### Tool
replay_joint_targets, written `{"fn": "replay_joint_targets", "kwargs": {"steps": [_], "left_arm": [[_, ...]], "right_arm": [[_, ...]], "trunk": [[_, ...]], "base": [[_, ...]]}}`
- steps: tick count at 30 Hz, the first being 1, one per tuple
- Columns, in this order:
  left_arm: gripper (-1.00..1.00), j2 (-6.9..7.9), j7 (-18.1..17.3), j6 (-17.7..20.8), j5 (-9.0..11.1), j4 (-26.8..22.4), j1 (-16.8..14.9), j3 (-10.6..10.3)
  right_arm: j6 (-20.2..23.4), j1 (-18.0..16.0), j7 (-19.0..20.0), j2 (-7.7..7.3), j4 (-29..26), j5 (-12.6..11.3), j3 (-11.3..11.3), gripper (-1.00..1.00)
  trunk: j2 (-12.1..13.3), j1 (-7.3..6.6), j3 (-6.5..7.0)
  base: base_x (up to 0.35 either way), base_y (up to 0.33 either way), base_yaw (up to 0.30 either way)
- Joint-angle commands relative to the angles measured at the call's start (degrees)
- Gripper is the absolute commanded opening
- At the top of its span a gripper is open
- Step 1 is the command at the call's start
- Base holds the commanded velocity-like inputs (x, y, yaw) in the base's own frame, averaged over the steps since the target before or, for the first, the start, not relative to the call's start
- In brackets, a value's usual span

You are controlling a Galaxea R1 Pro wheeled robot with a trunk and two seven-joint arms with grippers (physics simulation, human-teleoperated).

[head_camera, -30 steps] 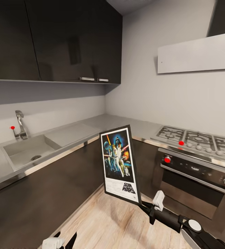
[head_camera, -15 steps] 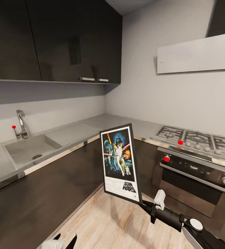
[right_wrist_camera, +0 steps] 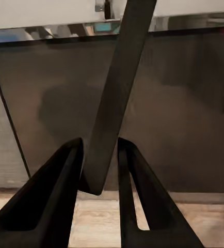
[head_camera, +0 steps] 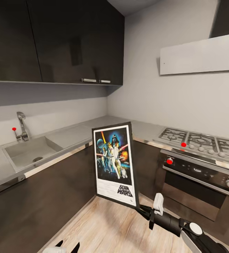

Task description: Pick up the poster from the kitchen countertop and hang it on one of the wall nails in the kitchen.

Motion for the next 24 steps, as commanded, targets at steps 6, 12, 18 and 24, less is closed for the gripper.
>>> {"fn": "replay_joint_targets", "kwargs": {"steps": [6, 12, 18, 24], "left_arm": [[1.00, 0.19, -1.83, -0.30, -0.14, -0.12, -0.14, -0.35], [1.00, 0.34, -2.55, -0.30, -0.14, -0.08, -0.14, -0.30], [1.00, 0.44, -2.60, -0.30, -0.14, -0.06, -0.14, -0.27], [1.00, 0.45, -2.60, -0.30, -0.08, -0.03, -0.14, -0.28]], "right_arm": [[-0.26, -0.21, 6.77, 0.21, -0.39, -3.19, 0.18, -1.00], [-0.45, -0.22, 7.44, 0.24, -0.68, -3.64, 0.11, -1.00], [-0.32, -0.26, 7.40, 0.21, -0.73, -3.62, 0.09, -1.00], [-0.35, -0.30, 7.29, 0.28, -0.69, -3.60, 0.09, -1.00]], "trunk": [[-0.04, 0.00, -0.06], [-0.04, 0.00, -0.06], [-0.04, 0.00, -0.06], [-0.04, 0.00, -0.06]], "base": [[0.000, 0.000, 0.000], [-0.029, 0.000, 0.000], [-0.092, 0.000, 0.000], [-0.092, 0.000, 0.000]]}}
